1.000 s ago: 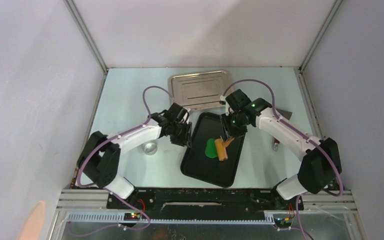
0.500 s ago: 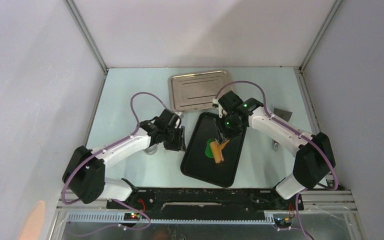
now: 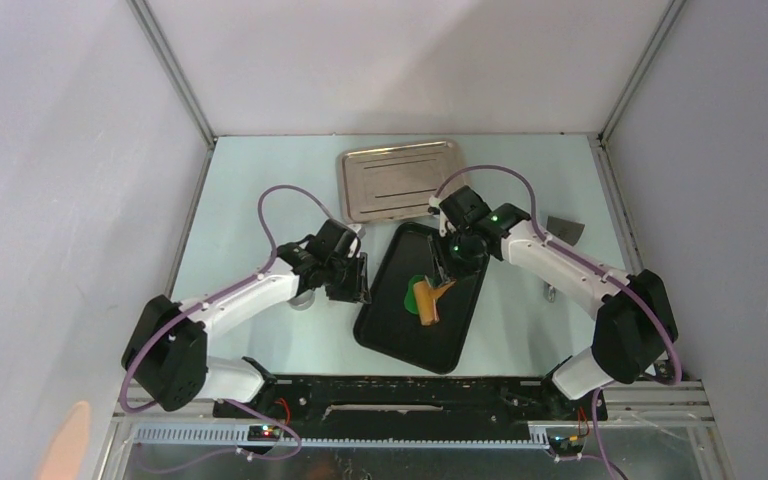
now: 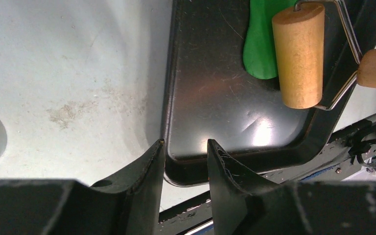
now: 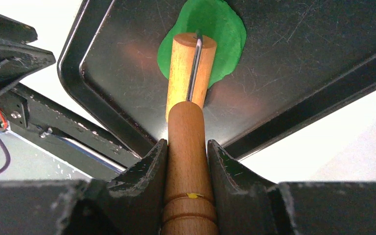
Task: Roll out the dumpling wrappers from the dough
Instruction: Flatten out the dough on the work surface.
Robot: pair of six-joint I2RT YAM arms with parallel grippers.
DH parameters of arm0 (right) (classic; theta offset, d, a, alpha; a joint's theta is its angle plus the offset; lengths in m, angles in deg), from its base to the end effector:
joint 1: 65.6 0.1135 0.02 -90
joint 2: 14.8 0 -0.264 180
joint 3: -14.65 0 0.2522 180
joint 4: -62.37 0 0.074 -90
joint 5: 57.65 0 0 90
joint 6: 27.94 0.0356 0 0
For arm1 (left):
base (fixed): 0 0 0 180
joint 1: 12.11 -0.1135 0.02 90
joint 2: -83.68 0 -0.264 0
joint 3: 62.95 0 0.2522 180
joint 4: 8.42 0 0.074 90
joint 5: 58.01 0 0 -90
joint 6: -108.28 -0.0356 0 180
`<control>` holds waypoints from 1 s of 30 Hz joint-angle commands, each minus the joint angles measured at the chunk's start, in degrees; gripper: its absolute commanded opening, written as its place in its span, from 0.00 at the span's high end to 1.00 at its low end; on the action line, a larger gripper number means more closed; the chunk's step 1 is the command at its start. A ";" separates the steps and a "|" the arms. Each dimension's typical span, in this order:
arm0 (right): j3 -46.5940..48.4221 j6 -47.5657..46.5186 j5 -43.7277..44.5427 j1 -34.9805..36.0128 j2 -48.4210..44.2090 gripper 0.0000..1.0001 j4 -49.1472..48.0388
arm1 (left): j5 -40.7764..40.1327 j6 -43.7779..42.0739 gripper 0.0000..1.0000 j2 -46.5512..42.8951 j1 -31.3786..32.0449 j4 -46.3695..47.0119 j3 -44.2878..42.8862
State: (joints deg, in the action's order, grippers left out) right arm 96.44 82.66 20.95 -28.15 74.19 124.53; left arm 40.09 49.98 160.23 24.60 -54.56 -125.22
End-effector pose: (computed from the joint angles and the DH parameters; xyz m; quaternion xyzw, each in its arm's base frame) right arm 0.2370 0.1904 0.2439 -0.1610 0.9658 0.1719 0.1085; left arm 0.2030 -0.1576 0.2130 0.0602 0.9627 -0.1996 0.1722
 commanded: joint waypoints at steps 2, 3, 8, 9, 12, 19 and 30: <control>-6.67 0.52 5.50 1.89 8.00 1.00 -5.55 | -0.14 0.66 0.60 -1.50 -0.39 1.03 0.21; -6.87 0.68 5.37 2.13 8.62 1.00 -5.81 | -0.10 0.64 0.60 -1.47 -0.33 0.89 0.18; -7.39 1.17 5.07 2.78 11.25 1.00 -6.59 | -0.37 0.56 0.60 -1.50 -0.37 0.96 0.54; -7.45 1.30 4.99 2.72 11.50 1.00 -6.69 | -0.49 0.62 0.60 -1.45 -0.33 0.99 0.67; -7.92 1.70 4.97 2.86 12.09 1.00 -7.06 | -2.34 1.15 0.60 -1.18 -0.37 1.09 1.42; -9.59 2.03 4.96 1.63 11.04 1.00 -7.45 | -9.94 3.62 0.48 -0.71 -1.11 -0.23 3.37; -13.76 2.68 4.55 0.35 7.37 1.00 -7.03 | -13.91 5.23 0.42 0.11 -1.78 3.41 5.37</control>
State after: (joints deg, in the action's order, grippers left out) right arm 90.08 89.53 12.21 -28.00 76.71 105.54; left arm 28.74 53.96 160.26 23.50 -54.17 -119.21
